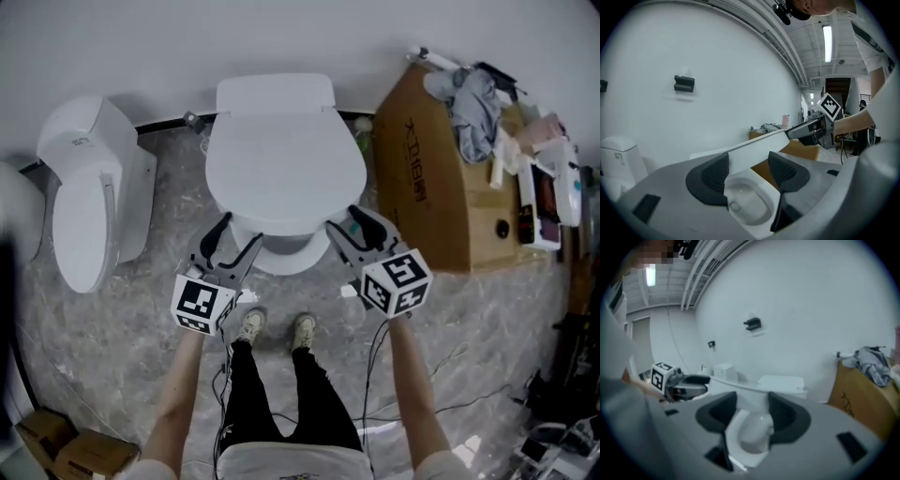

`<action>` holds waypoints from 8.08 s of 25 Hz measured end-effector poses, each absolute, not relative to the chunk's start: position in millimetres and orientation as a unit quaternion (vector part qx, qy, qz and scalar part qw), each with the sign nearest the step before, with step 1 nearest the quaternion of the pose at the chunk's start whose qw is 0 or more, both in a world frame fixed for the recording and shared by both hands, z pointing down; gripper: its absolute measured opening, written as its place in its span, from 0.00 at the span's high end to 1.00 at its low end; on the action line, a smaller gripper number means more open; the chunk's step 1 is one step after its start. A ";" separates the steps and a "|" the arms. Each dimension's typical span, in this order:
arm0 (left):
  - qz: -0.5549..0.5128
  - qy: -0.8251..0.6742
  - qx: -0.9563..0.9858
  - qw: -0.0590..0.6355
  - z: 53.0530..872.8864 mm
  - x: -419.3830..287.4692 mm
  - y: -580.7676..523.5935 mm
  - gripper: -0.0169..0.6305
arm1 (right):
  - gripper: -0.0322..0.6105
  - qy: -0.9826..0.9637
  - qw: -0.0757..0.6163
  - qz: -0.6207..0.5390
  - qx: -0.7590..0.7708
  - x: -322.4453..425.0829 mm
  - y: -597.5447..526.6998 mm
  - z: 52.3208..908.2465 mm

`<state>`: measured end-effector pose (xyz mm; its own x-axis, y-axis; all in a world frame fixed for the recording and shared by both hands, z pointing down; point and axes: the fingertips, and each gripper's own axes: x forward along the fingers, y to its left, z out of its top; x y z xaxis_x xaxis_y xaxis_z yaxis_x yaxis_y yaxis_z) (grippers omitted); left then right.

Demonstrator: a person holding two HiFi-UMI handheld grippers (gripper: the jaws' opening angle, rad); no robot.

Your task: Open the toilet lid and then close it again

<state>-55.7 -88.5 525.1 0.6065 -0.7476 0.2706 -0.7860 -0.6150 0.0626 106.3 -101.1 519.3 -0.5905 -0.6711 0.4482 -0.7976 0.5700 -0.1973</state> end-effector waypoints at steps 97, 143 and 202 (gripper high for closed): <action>0.148 -0.503 0.845 0.104 355.2 -88.4 -545.6 0.53 | 0.58 -0.792 0.024 0.347 0.502 84.1 -581.1 336.6; -0.001 -0.627 0.779 0.024 245.4 -121.6 -232.8 0.93 | 0.90 -0.810 0.000 0.061 0.583 65.4 -230.8 255.5; 0.183 -0.617 0.765 0.043 363.4 -99.9 -579.8 0.70 | 0.75 -0.793 0.220 0.072 0.564 94.1 -579.0 369.9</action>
<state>-99.9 -579.8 363.4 0.1731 -0.9271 0.3325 -0.9587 -0.2360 -0.1588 94.1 -579.0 369.9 -0.2681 -0.8622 0.4299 -0.9253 0.3546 0.1342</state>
